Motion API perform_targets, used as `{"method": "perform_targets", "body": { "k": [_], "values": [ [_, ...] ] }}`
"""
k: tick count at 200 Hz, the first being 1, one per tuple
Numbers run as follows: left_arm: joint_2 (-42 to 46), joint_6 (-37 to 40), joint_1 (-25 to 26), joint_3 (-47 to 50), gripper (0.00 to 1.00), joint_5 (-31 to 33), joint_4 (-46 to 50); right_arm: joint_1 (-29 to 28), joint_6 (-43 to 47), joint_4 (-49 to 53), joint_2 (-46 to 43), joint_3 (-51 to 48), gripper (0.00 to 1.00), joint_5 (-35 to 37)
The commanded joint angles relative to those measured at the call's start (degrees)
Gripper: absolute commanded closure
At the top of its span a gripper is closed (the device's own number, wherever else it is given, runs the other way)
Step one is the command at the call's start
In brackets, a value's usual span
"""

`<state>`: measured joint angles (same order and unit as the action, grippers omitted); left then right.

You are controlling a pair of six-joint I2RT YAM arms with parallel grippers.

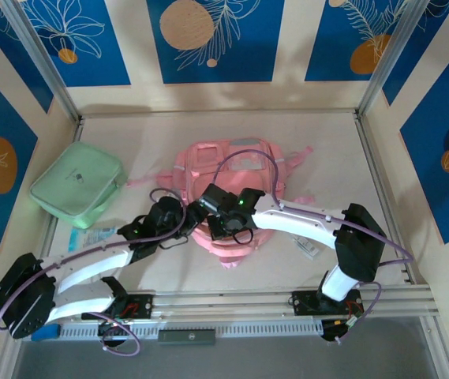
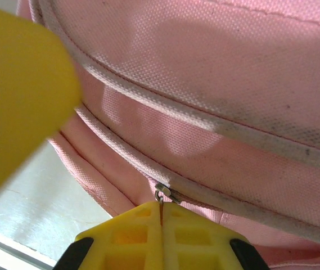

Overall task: Pack the student bag
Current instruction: Zip the student bag at the center of the table.

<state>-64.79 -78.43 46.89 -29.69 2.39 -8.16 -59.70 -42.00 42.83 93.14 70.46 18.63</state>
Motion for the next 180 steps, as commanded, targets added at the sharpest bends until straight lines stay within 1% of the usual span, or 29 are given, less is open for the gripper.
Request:
{"method": "perform_targets", "body": {
  "k": [1,20,55,75,89,100,109,118,154,180],
  "values": [
    [-1.7,-6.7,1.9,0.8,0.54,6.4,-2.2,-1.2,-1.1,-0.5,-0.7,-0.8,1.0,-1.3],
    [-1.8,-8.9,3.0,2.4,0.56,8.8,-3.1,-1.2,-0.8,-1.2,-0.6,-1.7,1.0,-1.7],
    [-0.7,-10.7,4.5,2.4,0.6,12.7,2.3,-1.8,-0.8,-3.1,1.2,-2.9,1.0,-1.7],
    [-1.6,-11.5,4.8,2.4,0.61,13.2,2.4,-2.3,-0.8,-4.8,2.4,-3.6,1.0,-2.1],
    [-3.2,-14.1,5.2,2.1,0.61,13.3,3.3,-2.3,-0.9,-5.1,3.4,-3.2,1.0,-2.6],
    [-4.3,-15.5,5.4,2.9,0.63,13.0,1.4,-2.3,-1.0,-4.9,4.1,-2.9,1.0,-2.4],
    [-4.5,-15.8,5.6,3.5,0.64,13.9,0.2,-2.4,-1.2,-4.7,4.6,-2.7,1.0,-2.2],
    [-4.1,-16.2,5.9,3.4,0.64,15.0,1.3,-2.6,-1.7,-4.4,4.9,-2.7,1.0,-1.8],
    [-3.1,-15.6,5.9,2.6,0.65,16.4,4.3,-2.7,-2.0,-5.3,6.7,-3.2,0.86,-1.9],
    [-2.6,-15.9,5.9,3.3,0.65,17.3,4.8,-3.2,-2.6,-5.4,7.7,-3.2,0.85,-2.6]
  ]
}}
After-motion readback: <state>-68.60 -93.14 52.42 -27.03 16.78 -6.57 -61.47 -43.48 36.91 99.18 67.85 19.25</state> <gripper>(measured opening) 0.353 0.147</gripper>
